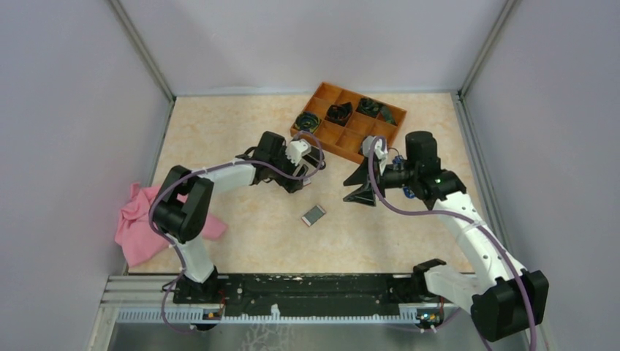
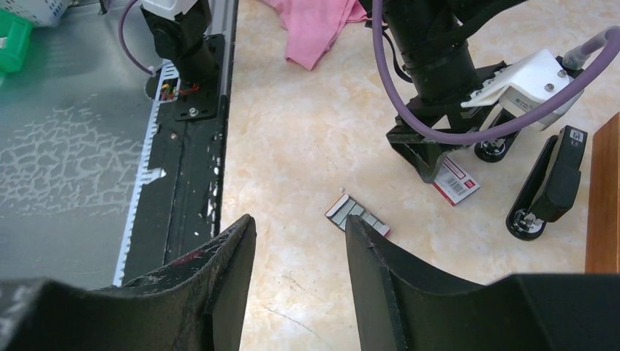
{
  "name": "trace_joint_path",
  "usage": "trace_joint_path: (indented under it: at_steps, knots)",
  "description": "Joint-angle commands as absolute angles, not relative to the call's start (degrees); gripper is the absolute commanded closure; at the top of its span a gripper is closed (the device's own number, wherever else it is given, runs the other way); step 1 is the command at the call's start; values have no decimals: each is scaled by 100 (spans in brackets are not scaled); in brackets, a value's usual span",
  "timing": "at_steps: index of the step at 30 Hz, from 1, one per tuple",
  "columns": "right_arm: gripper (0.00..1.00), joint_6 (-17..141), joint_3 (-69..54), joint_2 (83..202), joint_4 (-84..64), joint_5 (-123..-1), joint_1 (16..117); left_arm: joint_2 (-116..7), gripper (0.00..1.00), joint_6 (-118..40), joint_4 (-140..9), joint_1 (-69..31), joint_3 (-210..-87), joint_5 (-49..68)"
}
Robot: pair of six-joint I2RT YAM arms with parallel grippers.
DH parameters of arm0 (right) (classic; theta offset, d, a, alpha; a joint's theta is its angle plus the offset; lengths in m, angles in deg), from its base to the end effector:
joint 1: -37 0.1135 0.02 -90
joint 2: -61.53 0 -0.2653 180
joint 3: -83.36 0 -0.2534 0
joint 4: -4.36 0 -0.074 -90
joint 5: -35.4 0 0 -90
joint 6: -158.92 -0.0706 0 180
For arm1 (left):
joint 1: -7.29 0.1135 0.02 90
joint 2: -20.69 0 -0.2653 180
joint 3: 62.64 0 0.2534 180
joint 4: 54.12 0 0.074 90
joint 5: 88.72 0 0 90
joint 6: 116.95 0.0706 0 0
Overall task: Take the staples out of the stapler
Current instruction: Move the staple box to the center of the board.
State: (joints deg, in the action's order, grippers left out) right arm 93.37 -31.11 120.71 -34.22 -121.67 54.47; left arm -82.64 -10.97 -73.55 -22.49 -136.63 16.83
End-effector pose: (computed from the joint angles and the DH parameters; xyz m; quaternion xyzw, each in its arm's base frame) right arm 0.1920 0.1286 0.3152 -0.5103 0.5861 0.4583 0.4313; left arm 0.3340 -0.2129 0.1407 0.4044 0.8359 -0.1676 0.3311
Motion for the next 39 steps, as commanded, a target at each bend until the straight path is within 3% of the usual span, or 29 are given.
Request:
trace_joint_path:
  at_steps: [1, 21, 28, 39]
  knots:
    - [51, 9320, -3004, 12128, -3132, -12210, 5428, -8331, 22, -909, -7497, -2203, -13867, 2253]
    - [51, 9149, -3039, 12142, -3020, -12382, 5280, -8560, 34, -851, -7649, -2193, -13976, 2235]
    - [51, 9120, -3046, 12135, -3003, -12419, 5246, -8679, 45, -844, -7680, -2217, -13954, 2133]
    - [51, 9092, -3065, 12164, -2971, -12428, 5217, -8392, 50, -993, -7504, -2351, -13624, 1726]
